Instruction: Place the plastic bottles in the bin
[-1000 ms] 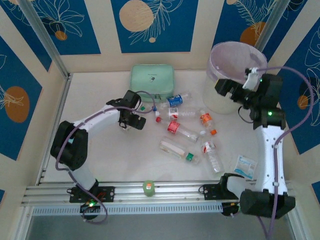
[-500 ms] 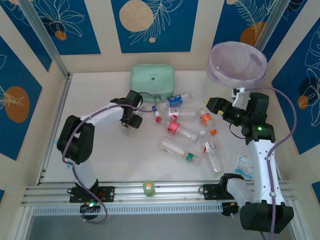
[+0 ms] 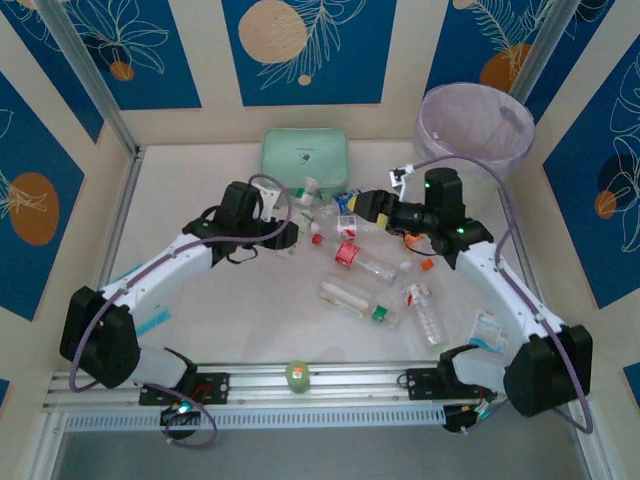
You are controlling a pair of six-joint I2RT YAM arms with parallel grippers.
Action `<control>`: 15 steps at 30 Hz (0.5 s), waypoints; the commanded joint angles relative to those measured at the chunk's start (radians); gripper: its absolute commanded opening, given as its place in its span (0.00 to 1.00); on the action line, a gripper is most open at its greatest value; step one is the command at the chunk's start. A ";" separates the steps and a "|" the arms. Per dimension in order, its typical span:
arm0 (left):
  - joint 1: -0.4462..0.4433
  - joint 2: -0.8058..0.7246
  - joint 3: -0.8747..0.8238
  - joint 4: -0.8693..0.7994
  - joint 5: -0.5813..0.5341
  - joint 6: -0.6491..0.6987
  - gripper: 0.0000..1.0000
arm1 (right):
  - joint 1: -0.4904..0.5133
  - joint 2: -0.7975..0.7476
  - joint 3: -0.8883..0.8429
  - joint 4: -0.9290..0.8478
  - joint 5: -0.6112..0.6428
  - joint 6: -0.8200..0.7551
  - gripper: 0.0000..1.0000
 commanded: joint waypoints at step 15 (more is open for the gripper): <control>-0.157 -0.011 -0.024 0.275 0.000 -0.002 0.57 | 0.120 0.265 0.058 0.209 0.012 0.127 0.75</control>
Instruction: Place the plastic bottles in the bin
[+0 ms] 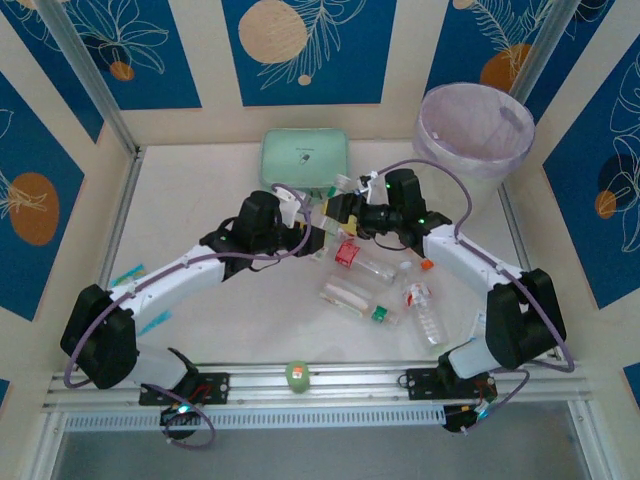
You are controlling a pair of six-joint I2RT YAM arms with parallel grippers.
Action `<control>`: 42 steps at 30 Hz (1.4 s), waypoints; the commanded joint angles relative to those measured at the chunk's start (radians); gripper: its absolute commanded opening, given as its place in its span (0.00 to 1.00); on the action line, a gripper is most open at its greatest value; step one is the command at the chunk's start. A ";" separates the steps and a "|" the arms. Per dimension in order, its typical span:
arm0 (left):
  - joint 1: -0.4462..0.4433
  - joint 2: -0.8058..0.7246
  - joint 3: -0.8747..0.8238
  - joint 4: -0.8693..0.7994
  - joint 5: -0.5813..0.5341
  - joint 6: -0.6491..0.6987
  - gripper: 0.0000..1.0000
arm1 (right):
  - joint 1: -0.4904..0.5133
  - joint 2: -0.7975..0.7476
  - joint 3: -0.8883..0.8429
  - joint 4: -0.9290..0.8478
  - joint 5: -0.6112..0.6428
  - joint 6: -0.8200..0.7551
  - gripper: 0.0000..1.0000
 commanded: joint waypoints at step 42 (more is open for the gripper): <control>-0.006 -0.075 -0.092 -0.069 -0.048 -0.017 0.96 | -0.479 0.341 1.359 -1.018 0.798 -0.890 0.01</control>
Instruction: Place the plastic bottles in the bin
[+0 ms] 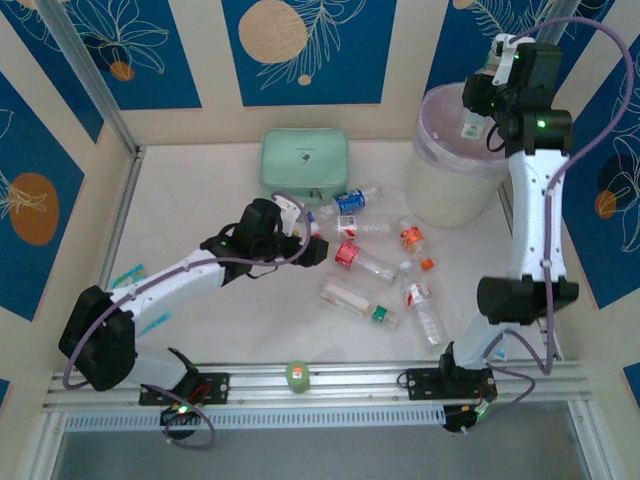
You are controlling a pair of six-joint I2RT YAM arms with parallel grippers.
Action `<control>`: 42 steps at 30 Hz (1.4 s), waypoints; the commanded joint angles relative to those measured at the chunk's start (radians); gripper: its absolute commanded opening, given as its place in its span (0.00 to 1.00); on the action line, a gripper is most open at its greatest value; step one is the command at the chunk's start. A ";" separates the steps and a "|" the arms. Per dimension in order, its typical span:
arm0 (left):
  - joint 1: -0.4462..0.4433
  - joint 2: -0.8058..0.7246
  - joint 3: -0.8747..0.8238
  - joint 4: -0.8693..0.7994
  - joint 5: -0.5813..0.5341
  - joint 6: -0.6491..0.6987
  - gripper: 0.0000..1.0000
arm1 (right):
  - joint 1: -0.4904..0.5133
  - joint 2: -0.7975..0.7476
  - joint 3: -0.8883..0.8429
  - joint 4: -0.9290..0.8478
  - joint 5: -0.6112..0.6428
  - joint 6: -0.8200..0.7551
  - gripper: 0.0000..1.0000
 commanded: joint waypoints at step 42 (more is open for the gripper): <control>0.009 -0.073 -0.074 -0.103 -0.057 0.013 1.00 | -0.036 0.544 0.134 -0.237 -0.155 -0.021 0.75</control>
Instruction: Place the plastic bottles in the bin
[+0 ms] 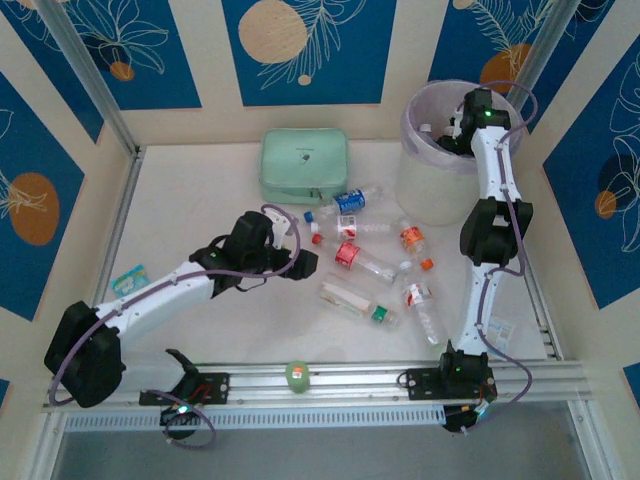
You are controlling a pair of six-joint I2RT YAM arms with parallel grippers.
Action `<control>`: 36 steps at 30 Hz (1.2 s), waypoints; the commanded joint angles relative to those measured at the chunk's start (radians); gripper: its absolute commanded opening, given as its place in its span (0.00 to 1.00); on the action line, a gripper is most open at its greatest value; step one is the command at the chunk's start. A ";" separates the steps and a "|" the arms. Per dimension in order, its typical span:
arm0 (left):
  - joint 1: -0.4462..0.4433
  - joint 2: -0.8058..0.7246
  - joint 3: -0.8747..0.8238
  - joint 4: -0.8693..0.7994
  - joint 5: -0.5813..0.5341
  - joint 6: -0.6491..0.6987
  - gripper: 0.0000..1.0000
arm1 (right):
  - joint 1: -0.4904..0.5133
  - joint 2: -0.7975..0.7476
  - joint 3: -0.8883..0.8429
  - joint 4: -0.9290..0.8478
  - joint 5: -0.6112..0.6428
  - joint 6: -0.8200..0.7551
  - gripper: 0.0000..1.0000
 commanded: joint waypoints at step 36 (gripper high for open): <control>-0.226 0.260 0.325 -0.305 0.186 0.820 1.00 | -0.019 -1.198 -0.916 0.415 -0.624 0.427 0.99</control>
